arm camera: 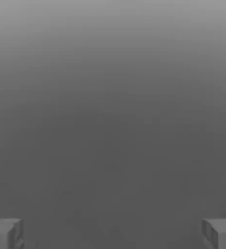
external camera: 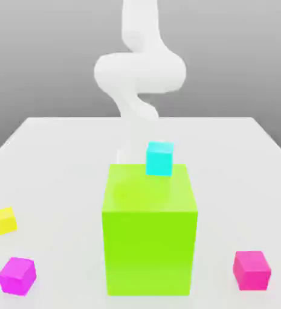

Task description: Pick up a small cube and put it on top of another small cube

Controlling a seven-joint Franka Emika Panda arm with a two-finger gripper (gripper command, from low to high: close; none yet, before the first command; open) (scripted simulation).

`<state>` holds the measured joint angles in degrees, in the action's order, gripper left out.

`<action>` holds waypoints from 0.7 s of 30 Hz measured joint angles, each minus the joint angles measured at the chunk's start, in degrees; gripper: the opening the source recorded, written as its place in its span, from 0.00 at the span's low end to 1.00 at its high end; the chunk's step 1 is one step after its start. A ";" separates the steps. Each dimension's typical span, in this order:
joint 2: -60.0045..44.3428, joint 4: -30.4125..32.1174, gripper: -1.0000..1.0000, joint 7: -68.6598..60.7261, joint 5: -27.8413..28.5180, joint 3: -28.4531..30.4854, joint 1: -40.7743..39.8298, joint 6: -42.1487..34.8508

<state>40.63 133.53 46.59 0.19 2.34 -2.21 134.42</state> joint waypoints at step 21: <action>-44.22 14.60 0.50 -1.29 -8.90 21.04 -20.53 22.04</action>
<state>-3.58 148.13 45.30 -8.71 23.38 -22.74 156.47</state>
